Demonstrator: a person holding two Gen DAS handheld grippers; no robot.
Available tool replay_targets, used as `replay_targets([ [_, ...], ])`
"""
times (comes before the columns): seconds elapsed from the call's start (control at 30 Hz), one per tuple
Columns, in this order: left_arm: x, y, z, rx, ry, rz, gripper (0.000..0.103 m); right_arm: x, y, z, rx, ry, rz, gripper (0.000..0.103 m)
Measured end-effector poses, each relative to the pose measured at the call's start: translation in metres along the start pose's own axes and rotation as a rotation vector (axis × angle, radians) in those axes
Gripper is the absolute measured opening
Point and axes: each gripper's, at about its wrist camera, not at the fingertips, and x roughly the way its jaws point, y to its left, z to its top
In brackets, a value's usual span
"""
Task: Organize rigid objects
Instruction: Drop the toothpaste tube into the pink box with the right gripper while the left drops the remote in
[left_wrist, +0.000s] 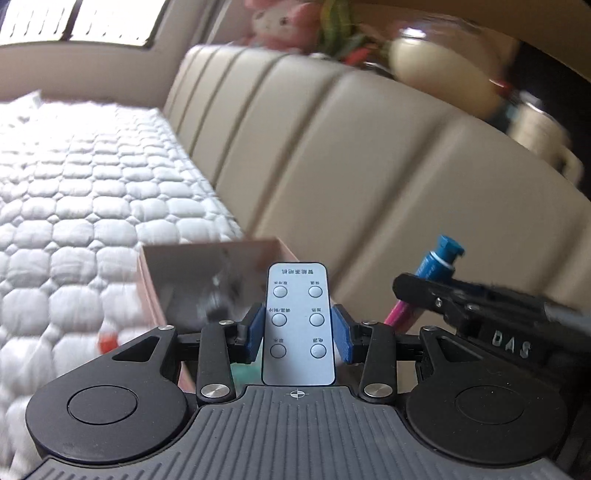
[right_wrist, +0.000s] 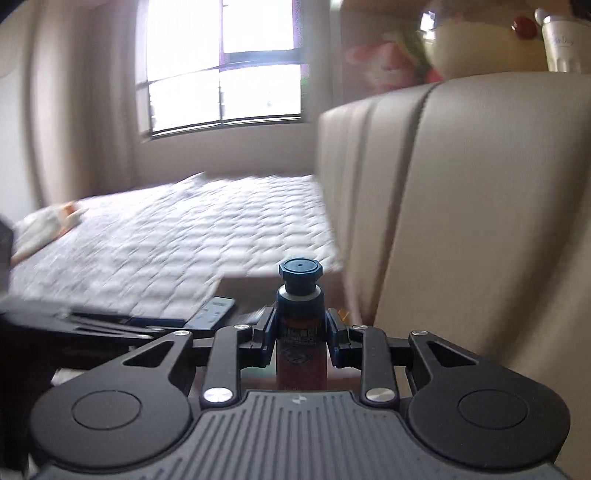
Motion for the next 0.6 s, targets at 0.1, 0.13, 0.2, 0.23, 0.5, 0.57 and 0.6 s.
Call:
replay_targets([
  [0.1,0.038,0.016,0.018,-0.027,0.019,0.061,0.043,0.044,-0.001,0.018,0.003,-0.015,-0.082,0.038],
  [0.13,0.048,0.019,0.019,-0.018,0.031,0.085,0.043,0.053,-0.001,0.019,-0.008,-0.010,-0.123,0.043],
  [0.2,0.057,0.028,0.015,-0.010,0.053,0.093,0.043,0.055,-0.001,0.010,-0.016,-0.003,-0.138,0.050],
  [0.23,0.055,0.033,0.011,-0.022,0.050,0.090,0.043,0.052,-0.001,0.002,-0.021,-0.005,-0.117,0.061],
  [0.5,0.012,0.116,-0.015,-0.243,0.002,0.259,0.043,0.028,0.020,-0.085,-0.131,0.051,-0.020,0.069],
  [0.57,0.010,0.132,-0.022,-0.279,0.051,0.274,0.043,0.026,0.027,-0.100,-0.146,0.073,-0.012,0.069],
  [0.6,0.009,0.135,-0.027,-0.284,0.076,0.273,0.043,0.025,0.031,-0.107,-0.146,0.082,-0.002,0.069],
])
